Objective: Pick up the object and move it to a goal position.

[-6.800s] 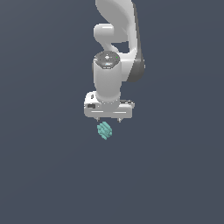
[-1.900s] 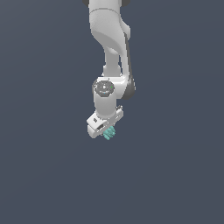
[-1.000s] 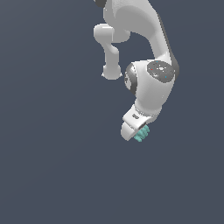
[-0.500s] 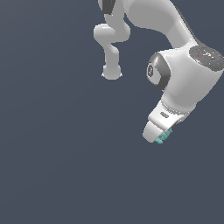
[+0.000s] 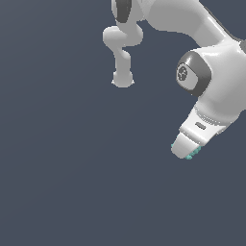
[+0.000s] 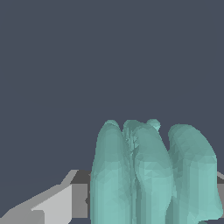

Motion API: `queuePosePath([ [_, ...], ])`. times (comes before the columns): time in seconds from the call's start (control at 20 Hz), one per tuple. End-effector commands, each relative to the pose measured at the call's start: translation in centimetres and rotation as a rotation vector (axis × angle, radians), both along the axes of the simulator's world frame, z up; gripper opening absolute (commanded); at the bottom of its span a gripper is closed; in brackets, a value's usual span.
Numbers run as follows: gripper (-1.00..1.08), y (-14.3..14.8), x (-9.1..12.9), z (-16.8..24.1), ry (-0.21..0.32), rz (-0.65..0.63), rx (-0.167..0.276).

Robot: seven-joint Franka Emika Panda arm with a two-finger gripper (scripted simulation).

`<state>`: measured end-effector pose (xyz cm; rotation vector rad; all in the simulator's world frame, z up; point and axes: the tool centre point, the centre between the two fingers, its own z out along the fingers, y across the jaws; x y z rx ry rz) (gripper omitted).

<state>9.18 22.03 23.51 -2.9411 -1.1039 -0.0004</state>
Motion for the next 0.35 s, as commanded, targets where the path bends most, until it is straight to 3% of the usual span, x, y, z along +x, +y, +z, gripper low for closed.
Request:
queuePosePath([
  [0.0, -1.00, 0.38, 0.23, 0.30, 0.000, -0.001, 0.000],
  [0.3, -1.00, 0.76, 0.41, 0.51, 0.000, 0.000, 0.000],
])
